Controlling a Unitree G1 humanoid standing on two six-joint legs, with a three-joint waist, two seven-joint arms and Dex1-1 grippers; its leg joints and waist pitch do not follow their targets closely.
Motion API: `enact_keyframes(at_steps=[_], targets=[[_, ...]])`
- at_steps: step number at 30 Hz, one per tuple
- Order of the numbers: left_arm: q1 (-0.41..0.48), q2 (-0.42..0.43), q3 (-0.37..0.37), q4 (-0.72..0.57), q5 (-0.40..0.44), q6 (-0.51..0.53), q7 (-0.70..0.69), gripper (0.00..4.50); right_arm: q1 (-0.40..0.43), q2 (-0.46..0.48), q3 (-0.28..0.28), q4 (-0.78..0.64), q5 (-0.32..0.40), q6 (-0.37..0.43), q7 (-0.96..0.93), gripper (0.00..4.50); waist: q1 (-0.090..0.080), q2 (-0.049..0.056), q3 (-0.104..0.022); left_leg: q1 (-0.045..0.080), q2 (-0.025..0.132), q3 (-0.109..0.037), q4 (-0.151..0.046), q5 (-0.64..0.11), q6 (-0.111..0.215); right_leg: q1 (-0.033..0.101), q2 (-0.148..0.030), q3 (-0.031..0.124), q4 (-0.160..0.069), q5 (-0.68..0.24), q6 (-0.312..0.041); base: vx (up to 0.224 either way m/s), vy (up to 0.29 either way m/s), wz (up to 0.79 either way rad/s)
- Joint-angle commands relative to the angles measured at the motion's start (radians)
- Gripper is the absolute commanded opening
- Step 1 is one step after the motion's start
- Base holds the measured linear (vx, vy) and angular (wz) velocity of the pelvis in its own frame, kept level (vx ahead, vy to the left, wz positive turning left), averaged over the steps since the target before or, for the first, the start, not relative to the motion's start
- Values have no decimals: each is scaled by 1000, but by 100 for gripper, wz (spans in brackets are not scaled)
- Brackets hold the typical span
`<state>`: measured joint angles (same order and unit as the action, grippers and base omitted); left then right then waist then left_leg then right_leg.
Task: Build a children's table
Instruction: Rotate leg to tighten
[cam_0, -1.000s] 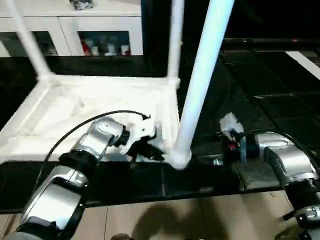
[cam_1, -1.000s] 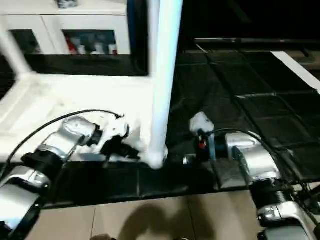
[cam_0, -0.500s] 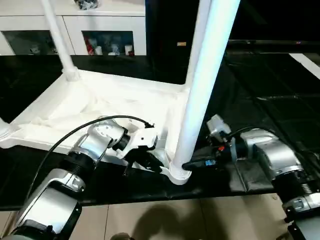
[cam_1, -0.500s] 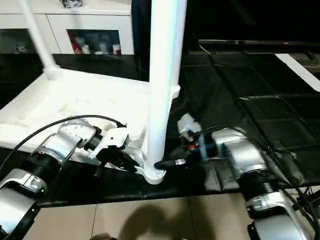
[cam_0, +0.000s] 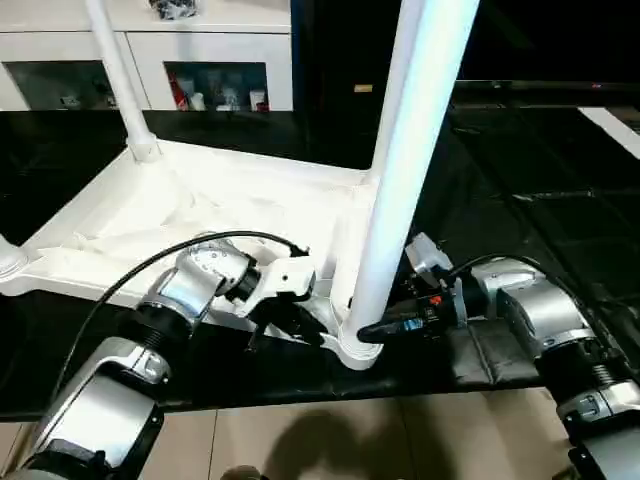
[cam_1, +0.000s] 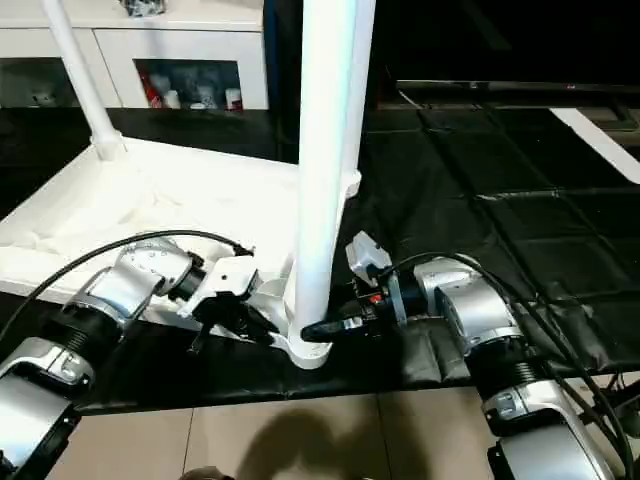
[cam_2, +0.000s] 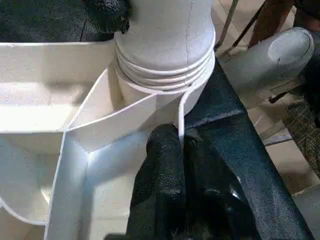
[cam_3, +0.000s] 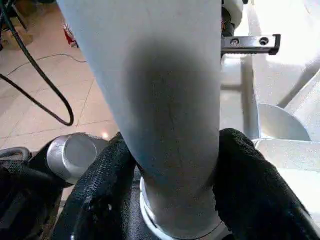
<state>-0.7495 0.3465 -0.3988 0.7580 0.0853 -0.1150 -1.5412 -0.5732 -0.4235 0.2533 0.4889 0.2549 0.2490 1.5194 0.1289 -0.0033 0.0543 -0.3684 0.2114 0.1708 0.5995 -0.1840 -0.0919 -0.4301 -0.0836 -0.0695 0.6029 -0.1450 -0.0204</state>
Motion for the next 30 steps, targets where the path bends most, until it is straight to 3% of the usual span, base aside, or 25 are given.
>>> enact_keyframes(at_steps=[1, 6, 8, 9, 10, 12, 13, 14, 15, 16, 17, 18, 19, 20, 21, 25, 27, 28, 30], targets=[[9, -22, -31, -31, 17, 0, 6, 0, 6, 1, 3, -32, 16, 22, 12, 206, -6, -9, -78, 8, 15, 9, -65, -161, 62, 69, -48, 35, -63, -253, -202, 0, 0, 0], [-11, -58, 0, -3, 22, 80, 121, 0, 69, 21, -39, -98, 16, 66, -133, 205, 4, -12, -74, 13, 17, 10, -67, -163, 59, 66, -48, 37, -67, -274, -191, 0, 0, 0], [-25, -89, 31, 10, 1, 136, 172, 0, 90, 51, -54, -109, -26, 78, -268, 203, -2, -13, -65, 13, 12, 8, -73, -217, 40, 65, -49, 32, -80, -394, -158, 0, 0, 0], [-38, -110, 52, 16, -13, 177, 209, 0, 106, 73, -56, -123, -59, 87, -355, 199, -12, -9, -58, 23, 6, 6, -75, -278, 16, 60, -52, 29, -99, -530, -111, 0, 0, 0], [-38, -110, 52, 16, -13, 177, 209, 0, 106, 73, -56, -123, -59, 87, -355, 199, -16, -10, -57, 27, 5, 3, -76, -294, 9, 59, -53, 28, -102, -561, -99, 0, 0, 0], [-61, -141, 77, 37, -20, 219, 277, 0, 104, 130, -79, -114, -101, 143, -523, 196, -33, -12, -59, 24, -2, -2, -78, -301, 1, 62, -51, 22, -109, -609, -68, 0, 0, 0], [-73, -156, 88, 48, -23, 237, 315, 0, 96, 162, -89, -100, -132, 166, -621, 195, -46, -7, -60, 17, -4, -7, -80, -296, -7, 67, -51, 18, -109, -617, -55, 0, 0, 0], [-85, -174, 101, 59, -23, 259, 357, 0, 88, 201, -104, -86, -161, 184, -731, 195, -55, -8, -61, 11, -4, -9, -81, -293, -10, 70, -49, 15, -109, -616, -49, 0, 0, 0], [-95, -186, 111, 70, -22, 272, 390, 0, 76, 234, -125, -71, -155, 199, -790, 193, -74, -5, -61, 2, -10, -15, -83, -305, -16, 77, -48, 3, -118, -637, -25, -40, 28, -20], [-95, -186, 111, 70, -22, 272, 390, 0, 76, 234, -125, -71, -155, 199, -790, 193, -82, -5, -62, 4, -10, -15, -81, -315, -12, 75, -50, 1, -121, -640, -24, 0, 0, 0], [-101, -193, 118, 77, -21, 283, 413, 0, 69, 256, -138, -65, -146, 212, -829, 192, -86, -1, -63, 10, -10, -15, -79, -324, -4, 73, -51, -3, -126, -636, -29, 0, 0, 0], [-112, -207, 131, 89, -22, 300, 453, 0, 52, 287, -148, -43, -151, 211, -889, 191, -98, 11, -66, 10, -4, -19, -83, -327, 6, 77, -56, -6, -125, -582, -58, 0, 0, 0], [-128, -229, 157, 104, -22, 325, 519, 0, 29, 333, -161, -18, -164, 209, -973, 191, -107, 5, -66, -2, -2, -24, -88, -331, 9, 87, -54, -12, -122, -540, -70, 0, 0, 0], [-134, -239, 171, 109, -25, 336, 548, 0, 17, 352, -167, -4, -168, 208, -1008, 191, -109, 9, -63, 3, -3, -21, -86, -337, 7, 80, -53, -11, -123, -534, -77, 0, 0, 0], [-141, -249, 182, 113, -30, 346, 573, 0, 6, 370, -175, 8, -174, 208, -1044, 191, -115, 5, -67, 16, -7, -19, -79, -343, 6, 71, -54, -10, -124, -522, -97, 0, 0, 0], [-162, -288, 222, 132, -46, 360, 688, 0, -53, 427, -192, 78, -204, 176, -1165, 191, -123, 4, -70, 14, -4, -13, -79, -302, 27, 75, -52, -1, -110, -416, -153, 0, 0, 0], [-161, -293, 224, 131, -43, 356, 701, 0, -60, 450, -224, 88, -168, 162, -1168, 191, -119, 0, -75, 9, -3, -9, -78, -249, 46, 81, -51, 6, -101, -339, -172, 0, 0, 0], [-161, -293, 223, 130, -41, 355, 702, 0, -61, 453, -228, 89, -162, 157, -1166, 247, -116, 1, -76, 7, -2, -9, -78, -230, 49, 82, -52, 7, -96, -313, -180, 0, 0, 0], [-155, -289, 221, 124, -36, 353, 701, 0, -57, 451, -220, 81, -162, 145, -1147, 261, -113, 3, -78, 4, -1, -7, -74, -184, 63, 84, -51, 9, -88, -246, -202, 0, 0, 0]])
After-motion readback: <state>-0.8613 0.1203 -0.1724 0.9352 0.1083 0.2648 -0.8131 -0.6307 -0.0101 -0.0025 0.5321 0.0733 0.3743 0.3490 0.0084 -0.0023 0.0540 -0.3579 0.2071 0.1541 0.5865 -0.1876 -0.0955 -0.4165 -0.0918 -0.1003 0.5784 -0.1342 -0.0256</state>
